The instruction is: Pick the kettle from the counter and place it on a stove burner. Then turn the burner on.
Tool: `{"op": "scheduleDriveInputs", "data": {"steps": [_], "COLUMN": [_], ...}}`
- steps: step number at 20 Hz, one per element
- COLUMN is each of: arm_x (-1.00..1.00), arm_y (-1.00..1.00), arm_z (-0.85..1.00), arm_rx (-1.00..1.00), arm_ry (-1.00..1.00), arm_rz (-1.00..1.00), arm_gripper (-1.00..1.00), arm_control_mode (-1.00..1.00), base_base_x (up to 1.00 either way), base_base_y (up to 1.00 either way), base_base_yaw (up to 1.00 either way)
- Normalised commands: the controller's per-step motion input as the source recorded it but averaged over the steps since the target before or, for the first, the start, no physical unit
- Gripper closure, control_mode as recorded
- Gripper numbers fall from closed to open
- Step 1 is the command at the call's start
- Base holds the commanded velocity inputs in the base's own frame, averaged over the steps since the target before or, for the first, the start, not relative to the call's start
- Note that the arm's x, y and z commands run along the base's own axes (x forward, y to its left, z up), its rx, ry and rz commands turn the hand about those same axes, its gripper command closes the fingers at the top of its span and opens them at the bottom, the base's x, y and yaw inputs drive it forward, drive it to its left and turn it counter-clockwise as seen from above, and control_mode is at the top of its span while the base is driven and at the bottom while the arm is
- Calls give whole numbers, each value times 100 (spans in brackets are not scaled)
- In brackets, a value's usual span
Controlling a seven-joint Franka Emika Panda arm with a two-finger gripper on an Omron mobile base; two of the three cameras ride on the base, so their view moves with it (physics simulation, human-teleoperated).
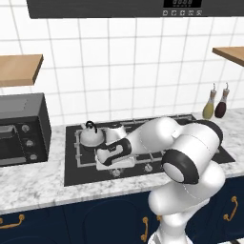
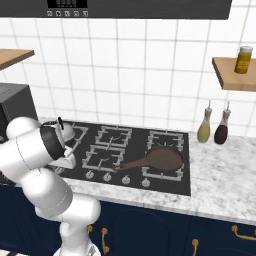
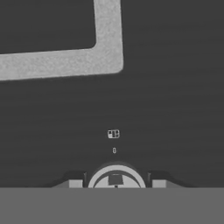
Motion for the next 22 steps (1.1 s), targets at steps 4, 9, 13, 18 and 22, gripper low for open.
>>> {"op": "scheduleDriveInputs", "data": {"steps": [4, 9, 13, 18, 22], "arm_x": [-22, 0, 0, -2, -2], "arm_y": [-6, 0, 0, 0, 0], "arm_z": [0, 0, -3, -11, -22], "arm_rx": [0, 0, 0, 0, 0], "arm_ry": [-1, 0, 0, -4, -8], "arm_rz": [-3, 2, 19, 27, 28], "arm_gripper": [100, 100, 100, 100, 100], "arm_control_mode": [-100, -100, -100, -100, -100], "base_base_x": [0, 0, 0, 0, 0], "base_base_y": [0, 0, 0, 0, 0], "base_base_yaw": [0, 0, 0, 0, 0]}}
